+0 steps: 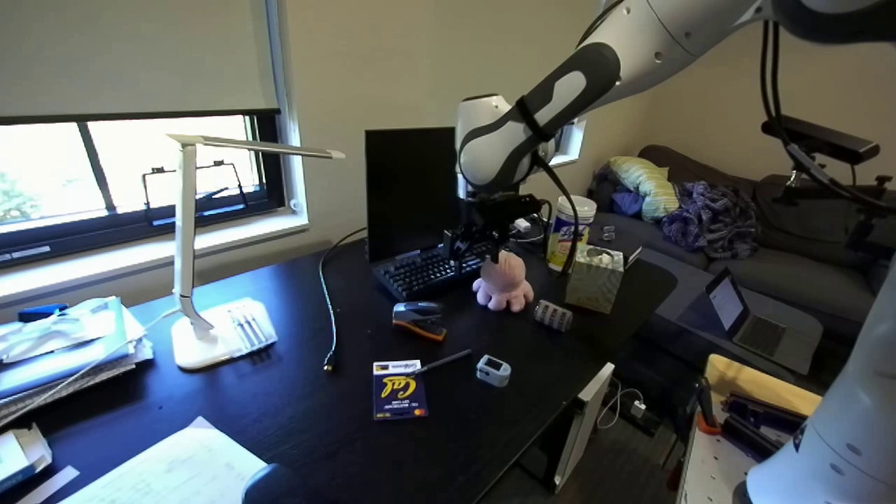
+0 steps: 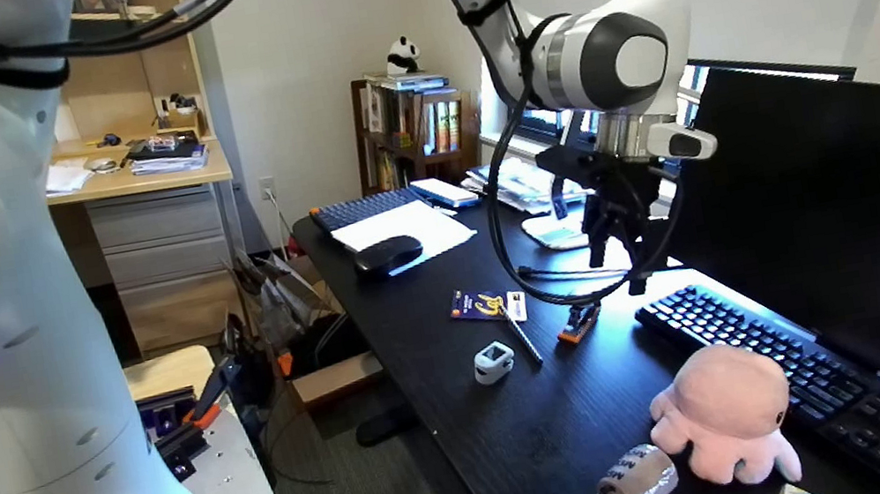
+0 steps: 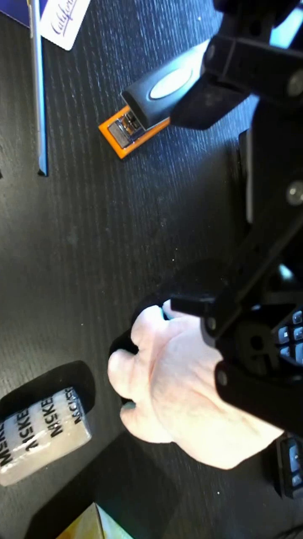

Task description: Move the black case and the plush toy to the left

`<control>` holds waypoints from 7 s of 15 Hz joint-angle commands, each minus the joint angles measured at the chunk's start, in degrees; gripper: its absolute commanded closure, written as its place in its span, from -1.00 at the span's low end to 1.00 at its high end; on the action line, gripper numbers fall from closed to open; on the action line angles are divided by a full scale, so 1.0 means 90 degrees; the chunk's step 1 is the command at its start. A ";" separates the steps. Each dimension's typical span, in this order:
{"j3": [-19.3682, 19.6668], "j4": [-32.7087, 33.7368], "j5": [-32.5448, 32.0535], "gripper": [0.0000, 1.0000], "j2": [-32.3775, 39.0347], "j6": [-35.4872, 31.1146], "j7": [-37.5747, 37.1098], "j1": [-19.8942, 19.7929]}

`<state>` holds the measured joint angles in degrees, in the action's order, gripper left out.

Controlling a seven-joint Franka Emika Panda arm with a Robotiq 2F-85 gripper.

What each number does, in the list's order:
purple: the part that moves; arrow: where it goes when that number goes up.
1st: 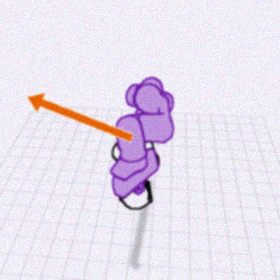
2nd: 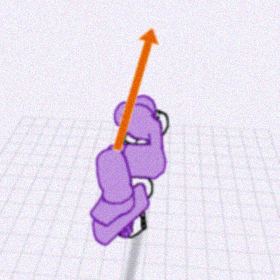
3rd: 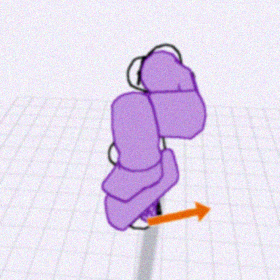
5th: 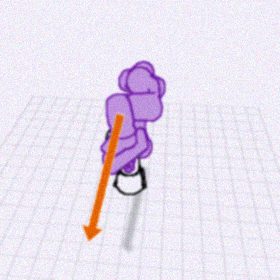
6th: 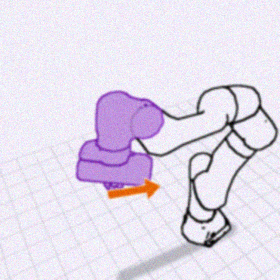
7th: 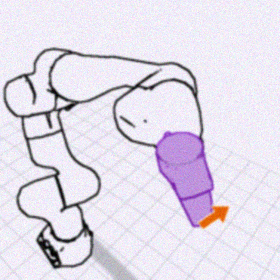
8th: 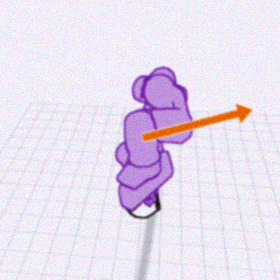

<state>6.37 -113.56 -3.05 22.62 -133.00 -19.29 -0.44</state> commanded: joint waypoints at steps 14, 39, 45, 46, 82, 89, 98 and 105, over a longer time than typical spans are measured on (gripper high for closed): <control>0.1096 0.1088 0.0542 -1.00 0.1198 -0.0052 -0.1877 -0.0465; 0.0472 0.1714 0.0896 -0.50 0.1882 0.0073 0.0293 -0.1164; 0.0510 0.1635 0.0911 0.21 0.1863 -0.0009 0.0443 -0.1162; 0.0513 0.1626 0.0919 0.36 0.1855 -0.0001 0.0418 -0.1151; 0.0760 0.0618 -0.0744 0.98 -0.0413 0.0609 -0.6755 0.0773; -0.0137 -0.0131 -0.0524 0.98 -0.1259 0.0879 -0.9179 0.1416; -0.0604 -0.0142 -0.0640 0.98 -0.1478 0.0738 -0.9500 0.1276; -0.0197 0.0631 -0.0691 0.98 -0.0805 0.1747 -1.3002 0.2819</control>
<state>3.38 -112.97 -9.47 11.57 -121.65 -125.09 19.79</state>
